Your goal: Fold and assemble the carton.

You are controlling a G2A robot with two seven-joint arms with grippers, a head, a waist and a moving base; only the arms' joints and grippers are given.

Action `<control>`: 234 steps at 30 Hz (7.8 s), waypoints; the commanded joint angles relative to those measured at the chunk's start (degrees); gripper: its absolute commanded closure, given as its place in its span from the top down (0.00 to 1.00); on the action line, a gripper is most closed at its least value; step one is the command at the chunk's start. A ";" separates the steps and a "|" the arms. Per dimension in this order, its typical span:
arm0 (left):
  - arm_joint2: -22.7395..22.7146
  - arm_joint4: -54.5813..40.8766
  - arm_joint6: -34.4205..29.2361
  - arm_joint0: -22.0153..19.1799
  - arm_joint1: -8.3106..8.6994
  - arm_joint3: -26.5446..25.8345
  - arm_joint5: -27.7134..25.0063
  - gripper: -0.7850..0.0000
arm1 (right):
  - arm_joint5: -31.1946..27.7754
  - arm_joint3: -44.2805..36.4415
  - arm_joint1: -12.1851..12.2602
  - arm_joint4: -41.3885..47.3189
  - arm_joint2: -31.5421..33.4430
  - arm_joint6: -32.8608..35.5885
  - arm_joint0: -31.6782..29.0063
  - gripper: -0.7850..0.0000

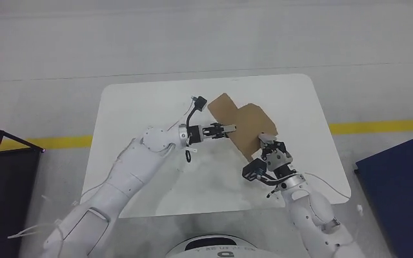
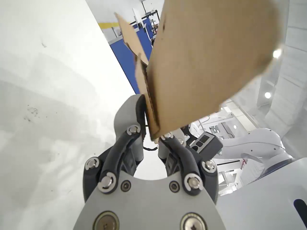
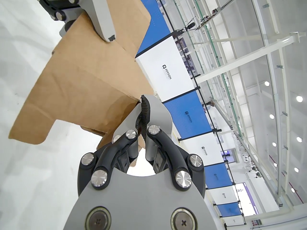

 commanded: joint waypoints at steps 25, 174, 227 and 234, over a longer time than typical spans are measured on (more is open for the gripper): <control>-8.46 2.44 2.71 2.10 2.27 -1.83 -7.07 0.00 | 7.18 -0.72 -0.01 12.50 7.55 -5.85 -5.09 1.00; -5.70 -2.91 1.56 1.49 7.55 -2.55 -28.07 0.00 | -63.16 26.72 3.76 104.89 -1.76 3.40 23.23 0.63; 6.07 -52.03 -14.33 -3.72 1.47 10.85 -5.96 1.00 | -58.47 21.11 5.72 88.78 -1.54 -11.29 21.67 0.00; 8.84 -47.71 -13.39 -5.96 -1.49 14.11 -7.09 1.00 | -54.88 21.46 5.25 84.68 -1.89 -12.14 21.45 0.00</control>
